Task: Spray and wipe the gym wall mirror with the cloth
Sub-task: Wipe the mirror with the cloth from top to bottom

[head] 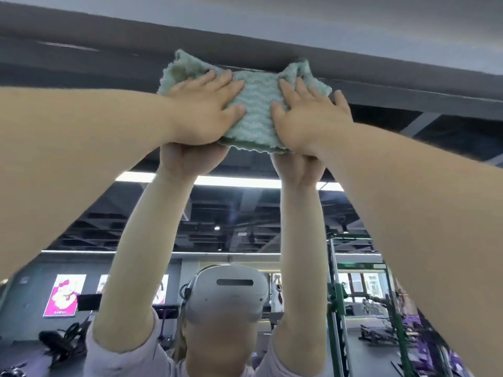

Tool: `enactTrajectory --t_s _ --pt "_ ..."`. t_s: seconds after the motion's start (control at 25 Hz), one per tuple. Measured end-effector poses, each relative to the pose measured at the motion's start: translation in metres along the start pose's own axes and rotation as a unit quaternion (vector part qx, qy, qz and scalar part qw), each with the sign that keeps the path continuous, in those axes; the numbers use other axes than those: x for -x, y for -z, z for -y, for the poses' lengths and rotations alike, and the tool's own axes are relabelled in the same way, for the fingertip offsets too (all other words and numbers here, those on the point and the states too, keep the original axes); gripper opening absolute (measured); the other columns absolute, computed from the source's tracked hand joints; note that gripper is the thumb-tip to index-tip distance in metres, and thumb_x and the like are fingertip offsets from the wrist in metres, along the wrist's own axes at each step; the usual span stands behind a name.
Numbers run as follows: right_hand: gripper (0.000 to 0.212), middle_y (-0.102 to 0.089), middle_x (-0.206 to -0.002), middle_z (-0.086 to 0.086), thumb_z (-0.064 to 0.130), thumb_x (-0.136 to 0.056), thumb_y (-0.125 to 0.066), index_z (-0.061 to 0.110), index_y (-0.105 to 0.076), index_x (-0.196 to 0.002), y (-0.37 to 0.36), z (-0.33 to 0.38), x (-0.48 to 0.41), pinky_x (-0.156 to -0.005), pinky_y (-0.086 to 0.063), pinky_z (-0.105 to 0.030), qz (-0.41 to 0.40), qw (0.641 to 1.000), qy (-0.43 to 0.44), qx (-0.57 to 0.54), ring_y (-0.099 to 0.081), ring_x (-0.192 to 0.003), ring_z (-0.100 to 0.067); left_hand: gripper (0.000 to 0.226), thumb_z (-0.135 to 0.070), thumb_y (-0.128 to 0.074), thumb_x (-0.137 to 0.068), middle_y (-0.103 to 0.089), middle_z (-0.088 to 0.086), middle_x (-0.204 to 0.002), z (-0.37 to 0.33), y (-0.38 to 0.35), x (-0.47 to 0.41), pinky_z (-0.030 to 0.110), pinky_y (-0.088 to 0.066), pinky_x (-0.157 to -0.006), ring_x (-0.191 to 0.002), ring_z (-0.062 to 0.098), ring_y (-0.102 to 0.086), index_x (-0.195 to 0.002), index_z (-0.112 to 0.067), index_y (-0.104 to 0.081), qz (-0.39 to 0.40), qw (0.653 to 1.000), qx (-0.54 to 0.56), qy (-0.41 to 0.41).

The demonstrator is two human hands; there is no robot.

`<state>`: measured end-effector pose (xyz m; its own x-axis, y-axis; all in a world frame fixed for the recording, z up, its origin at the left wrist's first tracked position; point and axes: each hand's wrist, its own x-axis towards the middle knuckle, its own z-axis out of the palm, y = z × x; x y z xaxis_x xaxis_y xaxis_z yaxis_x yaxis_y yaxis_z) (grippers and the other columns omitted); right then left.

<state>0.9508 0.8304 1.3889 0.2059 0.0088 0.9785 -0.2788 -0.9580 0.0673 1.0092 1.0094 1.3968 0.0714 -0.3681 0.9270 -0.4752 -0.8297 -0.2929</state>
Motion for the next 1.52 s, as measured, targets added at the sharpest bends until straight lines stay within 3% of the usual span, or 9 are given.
enactTrajectory --t_s 0.24,0.36,0.68,0.8,0.92,1.12,1.32,1.44,1.52 --pt "0.057 0.003 -0.163 0.007 0.048 -0.1 -0.009 0.033 0.002 -0.154 -0.006 -0.136 0.038 -0.118 0.006 -0.046 -0.002 0.998 -0.064 -0.005 0.002 -0.149 -0.011 0.06 -0.053 -0.012 -0.101 0.008 -0.01 -0.162 -0.134 -0.026 -0.048 0.036 0.003 -0.119 -0.148 0.012 0.007 -0.154 -0.031 0.002 0.012 0.998 -0.01 -0.061" --pt "0.057 0.005 -0.163 0.005 0.048 -0.1 -0.009 0.034 0.004 -0.154 -0.005 -0.16 0.034 -0.119 0.006 -0.045 0.006 0.998 -0.062 -0.009 0.004 -0.149 -0.014 0.062 -0.055 -0.013 -0.1 0.007 -0.011 -0.162 -0.142 -0.024 -0.058 0.032 0.002 -0.12 -0.148 0.008 0.005 -0.154 -0.029 0.004 0.017 0.996 -0.032 -0.082" --pt "0.058 0.003 -0.163 0.0 0.043 -0.101 -0.012 0.029 0.004 -0.155 0.004 -0.013 -0.011 -0.118 -0.008 -0.044 0.003 0.996 0.081 -0.033 -0.002 -0.149 -0.022 0.068 -0.053 -0.016 -0.101 0.012 -0.001 -0.162 -0.019 0.006 -0.004 0.027 0.006 -0.117 -0.148 0.013 0.009 -0.154 -0.018 0.007 0.045 0.994 -0.03 0.09" --pt "0.06 0.003 -0.163 0.003 0.045 -0.1 -0.012 0.028 0.005 -0.155 -0.001 0.042 -0.011 -0.117 -0.008 -0.044 -0.004 0.994 0.099 -0.038 -0.001 -0.149 -0.019 0.068 -0.054 -0.017 -0.1 0.012 -0.005 -0.162 0.031 0.009 0.031 0.026 0.007 -0.116 -0.148 0.011 0.009 -0.154 -0.021 0.006 0.044 0.991 -0.013 0.125" --pt "0.061 0.003 -0.163 0.006 0.051 -0.098 -0.011 0.031 0.003 -0.155 0.0 0.048 -0.012 -0.117 -0.009 -0.046 -0.01 0.997 0.07 -0.014 -0.002 -0.149 -0.017 0.066 -0.054 -0.018 -0.1 0.009 -0.008 -0.162 0.04 0.006 0.025 0.028 0.005 -0.118 -0.148 0.01 0.007 -0.155 -0.023 0.003 0.014 0.993 -0.01 0.119" --pt "0.063 0.001 -0.163 0.009 0.056 -0.097 -0.011 0.034 0.001 -0.154 0.003 -0.032 -0.005 -0.115 -0.012 -0.047 -0.003 1.0 -0.012 -0.005 -0.005 -0.149 -0.015 0.065 -0.053 -0.014 -0.1 0.011 -0.008 -0.162 -0.027 -0.004 -0.021 0.036 0.002 -0.121 -0.148 0.012 0.008 -0.154 -0.024 0.006 0.016 0.998 -0.021 0.051" --pt "0.062 0.003 -0.163 0.009 0.057 -0.097 -0.011 0.035 0.003 -0.154 -0.004 -0.151 0.076 -0.119 -0.006 -0.046 0.028 0.994 -0.108 0.003 -0.002 -0.149 -0.012 0.065 -0.051 -0.014 -0.099 0.013 -0.005 -0.162 -0.159 -0.036 -0.029 0.036 0.004 -0.119 -0.148 0.013 0.011 -0.154 -0.023 0.007 0.018 0.999 -0.01 -0.05" --pt "0.062 0.003 -0.163 0.002 0.049 -0.099 -0.015 0.028 0.001 -0.155 -0.006 -0.19 0.113 -0.119 -0.002 -0.045 0.04 0.99 -0.132 0.003 -0.001 -0.149 -0.015 0.067 -0.052 -0.012 -0.099 0.017 -0.002 -0.161 -0.219 -0.049 -0.019 0.038 0.006 -0.119 -0.148 0.016 0.013 -0.153 -0.02 0.011 0.036 0.997 -0.018 -0.062" --pt "0.065 0.004 -0.163 -0.01 0.041 -0.099 -0.019 0.017 0.001 -0.156 -0.012 -0.188 0.11 -0.12 0.001 -0.043 0.035 0.991 -0.126 -0.006 0.001 -0.149 -0.023 0.066 -0.053 -0.01 -0.099 0.017 -0.002 -0.161 -0.22 -0.052 -0.012 0.037 0.006 -0.119 -0.148 0.015 0.014 -0.153 -0.022 0.012 0.022 0.997 -0.033 -0.068"
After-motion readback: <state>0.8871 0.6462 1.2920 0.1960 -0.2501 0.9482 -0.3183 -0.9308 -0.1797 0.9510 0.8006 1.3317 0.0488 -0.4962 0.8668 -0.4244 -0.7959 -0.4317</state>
